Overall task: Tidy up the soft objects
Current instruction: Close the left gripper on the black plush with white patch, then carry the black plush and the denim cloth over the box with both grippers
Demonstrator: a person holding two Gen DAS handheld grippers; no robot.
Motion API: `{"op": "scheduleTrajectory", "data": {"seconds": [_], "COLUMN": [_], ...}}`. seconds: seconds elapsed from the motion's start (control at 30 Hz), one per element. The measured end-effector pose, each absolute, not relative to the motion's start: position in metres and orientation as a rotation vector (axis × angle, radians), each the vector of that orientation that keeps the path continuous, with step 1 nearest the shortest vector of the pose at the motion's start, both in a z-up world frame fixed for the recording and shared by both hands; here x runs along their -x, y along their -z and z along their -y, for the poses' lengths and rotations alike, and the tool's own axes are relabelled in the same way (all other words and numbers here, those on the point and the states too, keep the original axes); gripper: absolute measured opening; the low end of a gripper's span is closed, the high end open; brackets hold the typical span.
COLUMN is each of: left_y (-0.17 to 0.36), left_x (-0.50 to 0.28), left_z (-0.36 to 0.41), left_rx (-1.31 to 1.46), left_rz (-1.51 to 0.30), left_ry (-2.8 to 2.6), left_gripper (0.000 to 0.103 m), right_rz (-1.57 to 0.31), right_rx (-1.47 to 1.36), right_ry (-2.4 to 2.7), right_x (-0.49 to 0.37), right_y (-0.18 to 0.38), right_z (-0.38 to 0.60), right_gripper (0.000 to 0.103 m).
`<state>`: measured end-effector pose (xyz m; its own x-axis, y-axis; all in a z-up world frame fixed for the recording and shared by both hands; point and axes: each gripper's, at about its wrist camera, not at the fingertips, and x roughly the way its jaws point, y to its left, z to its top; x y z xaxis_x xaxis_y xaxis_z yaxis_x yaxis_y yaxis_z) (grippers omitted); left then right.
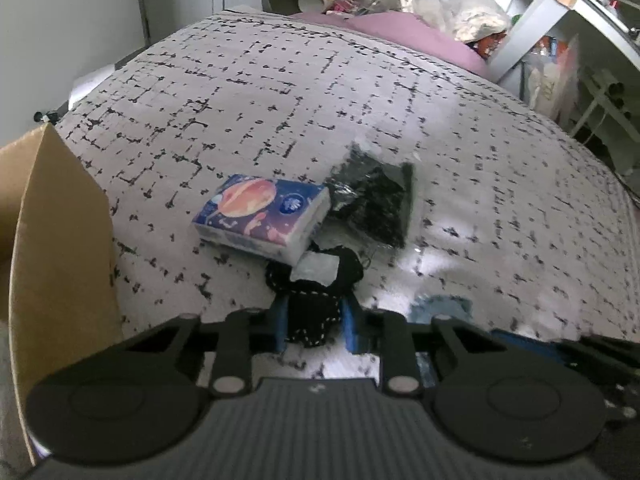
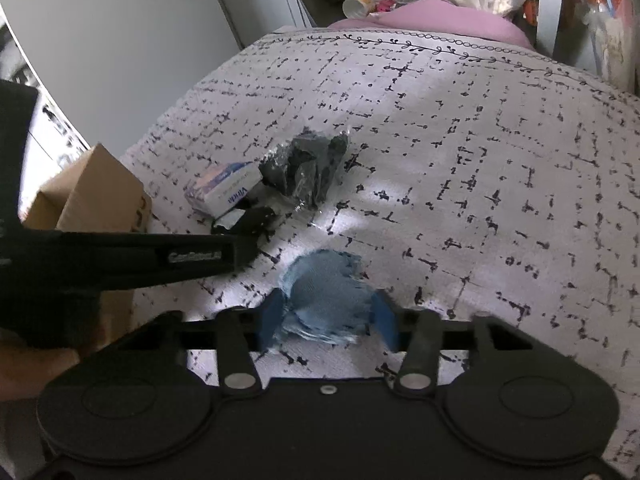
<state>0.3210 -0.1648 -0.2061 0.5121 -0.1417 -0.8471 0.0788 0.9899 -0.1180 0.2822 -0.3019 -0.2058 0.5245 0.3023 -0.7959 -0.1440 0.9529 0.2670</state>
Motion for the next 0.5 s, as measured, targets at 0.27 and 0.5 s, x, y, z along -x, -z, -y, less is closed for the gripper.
{"op": "scheduleTrajectory", "data": {"seconds": [0.27,0.5], "left_y": [0.182,0.16], "left_x": [-0.291,-0.267], "left_z": [0.165,0.16], "left_rx": [0.07,0.088], "left_rz": [-0.985,-0.951], "left_ry": [0.174,0.207], "left_gripper": [0.026,0.026], "right_rz": [-0.979,-0.944], "right_rx": [-0.189,-0.175], "right_ry": [-0.241,-0.209], "right_x": [-0.265,-0.245], "right_y": [0.197,0.179], "right_z": [0.307,0.305], "right_gripper": [0.032,0.031]}}
